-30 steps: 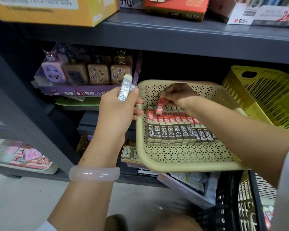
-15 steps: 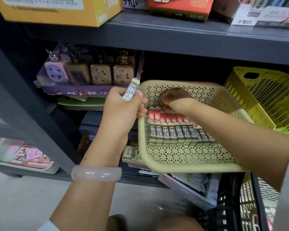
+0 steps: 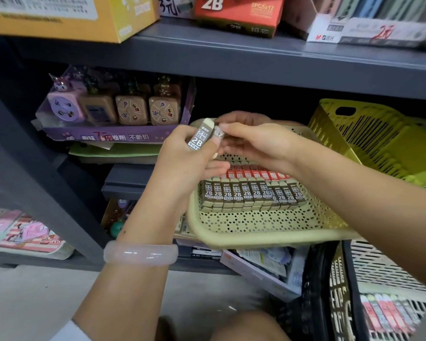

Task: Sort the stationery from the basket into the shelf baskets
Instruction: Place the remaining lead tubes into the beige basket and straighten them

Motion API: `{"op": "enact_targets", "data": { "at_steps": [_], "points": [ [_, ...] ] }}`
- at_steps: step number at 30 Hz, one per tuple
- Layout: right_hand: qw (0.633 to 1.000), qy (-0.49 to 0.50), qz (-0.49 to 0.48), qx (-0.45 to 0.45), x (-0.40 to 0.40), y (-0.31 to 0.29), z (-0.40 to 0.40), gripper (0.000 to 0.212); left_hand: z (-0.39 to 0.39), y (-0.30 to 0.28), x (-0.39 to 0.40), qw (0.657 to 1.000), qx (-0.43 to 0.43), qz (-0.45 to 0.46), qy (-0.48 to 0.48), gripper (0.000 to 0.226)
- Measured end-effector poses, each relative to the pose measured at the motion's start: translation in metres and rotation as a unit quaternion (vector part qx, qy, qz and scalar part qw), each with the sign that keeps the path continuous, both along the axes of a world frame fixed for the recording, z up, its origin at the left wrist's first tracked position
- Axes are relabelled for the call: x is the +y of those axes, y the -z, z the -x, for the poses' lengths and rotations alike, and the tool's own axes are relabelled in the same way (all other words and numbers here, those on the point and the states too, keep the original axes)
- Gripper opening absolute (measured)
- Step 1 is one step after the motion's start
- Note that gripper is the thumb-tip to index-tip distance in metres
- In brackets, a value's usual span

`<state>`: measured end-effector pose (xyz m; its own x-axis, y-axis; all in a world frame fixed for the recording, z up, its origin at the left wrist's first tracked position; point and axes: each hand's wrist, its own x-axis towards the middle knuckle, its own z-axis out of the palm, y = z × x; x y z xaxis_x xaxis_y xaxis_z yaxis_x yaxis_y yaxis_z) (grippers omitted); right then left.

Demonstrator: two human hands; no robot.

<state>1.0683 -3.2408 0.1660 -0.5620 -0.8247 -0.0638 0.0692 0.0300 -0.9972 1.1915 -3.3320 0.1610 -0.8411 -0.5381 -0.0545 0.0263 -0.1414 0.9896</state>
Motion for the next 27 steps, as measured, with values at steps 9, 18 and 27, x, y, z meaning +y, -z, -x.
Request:
{"op": "enact_targets", "data": {
  "at_steps": [9,18,27],
  "points": [
    [0.996,0.008,-0.086,0.003,0.046,-0.003,0.001,0.008,0.008,0.0,0.02,0.998,0.035,-0.025,-0.04,0.016],
    [0.979,0.053,-0.135,0.144,0.055,0.002,0.008,0.015,0.014,0.006,0.028,1.0,-0.019,0.017,0.0,0.009],
    [0.88,0.095,-0.427,0.184,0.07,0.027,0.029,0.019,0.017,0.007,0.023,0.999,-0.046,-0.004,-0.02,0.012]
  ]
}}
